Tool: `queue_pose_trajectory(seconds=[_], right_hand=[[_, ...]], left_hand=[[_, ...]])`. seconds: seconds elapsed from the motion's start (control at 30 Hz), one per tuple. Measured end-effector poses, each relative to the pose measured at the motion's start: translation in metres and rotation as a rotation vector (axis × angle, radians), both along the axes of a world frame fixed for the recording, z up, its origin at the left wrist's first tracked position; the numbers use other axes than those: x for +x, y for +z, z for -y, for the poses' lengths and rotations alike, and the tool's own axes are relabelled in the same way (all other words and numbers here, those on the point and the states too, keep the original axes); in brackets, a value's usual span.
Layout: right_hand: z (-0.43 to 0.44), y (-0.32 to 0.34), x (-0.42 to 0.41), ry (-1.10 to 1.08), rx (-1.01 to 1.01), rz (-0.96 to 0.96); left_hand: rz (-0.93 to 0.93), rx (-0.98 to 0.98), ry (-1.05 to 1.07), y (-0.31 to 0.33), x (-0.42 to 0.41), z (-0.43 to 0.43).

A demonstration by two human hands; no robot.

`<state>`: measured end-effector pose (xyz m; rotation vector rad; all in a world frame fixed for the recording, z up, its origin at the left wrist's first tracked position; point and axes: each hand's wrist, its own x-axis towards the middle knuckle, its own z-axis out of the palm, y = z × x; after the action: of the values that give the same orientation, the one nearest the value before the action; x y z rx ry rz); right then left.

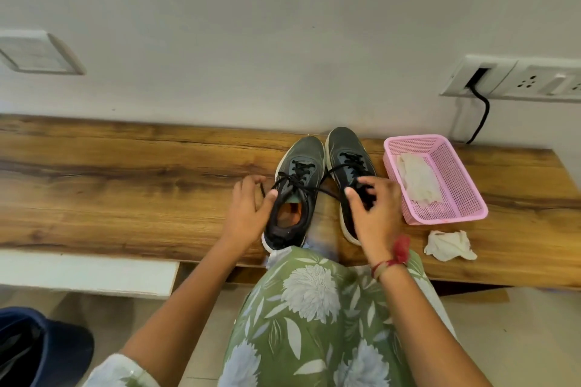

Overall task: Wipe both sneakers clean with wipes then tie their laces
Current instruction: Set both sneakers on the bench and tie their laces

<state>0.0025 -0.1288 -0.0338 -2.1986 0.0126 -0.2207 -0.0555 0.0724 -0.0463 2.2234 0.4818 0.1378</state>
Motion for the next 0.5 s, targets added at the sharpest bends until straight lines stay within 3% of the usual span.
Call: queue_pose_trajectory(seconds=[0.07, 0.13, 0.2, 0.3, 0.5], right_hand=[[0.02, -0.001, -0.003, -0.041, -0.148, -0.009], [0.03, -0.004, -0.006, 0.006, -0.261, -0.146], [0.03, -0.009, -0.007, 0.109, -0.3, -0.317], [0.026, -0.014, -0.012, 0.186, -0.361, -0.38], [0.042, -0.011, -0.022, 0.288, -0.417, -0.344]], left_hand=[[-0.1, -0.03, -0.034, -0.004, -0.016, 0.012], [-0.226, -0.099, -0.045, -0.012, -0.023, 0.02], [-0.306, -0.169, -0.034, -0.016, -0.02, 0.024], [-0.332, -0.198, -0.009, -0.012, -0.017, 0.028], [-0.395, 0.018, 0.002, 0.003, -0.021, 0.036]])
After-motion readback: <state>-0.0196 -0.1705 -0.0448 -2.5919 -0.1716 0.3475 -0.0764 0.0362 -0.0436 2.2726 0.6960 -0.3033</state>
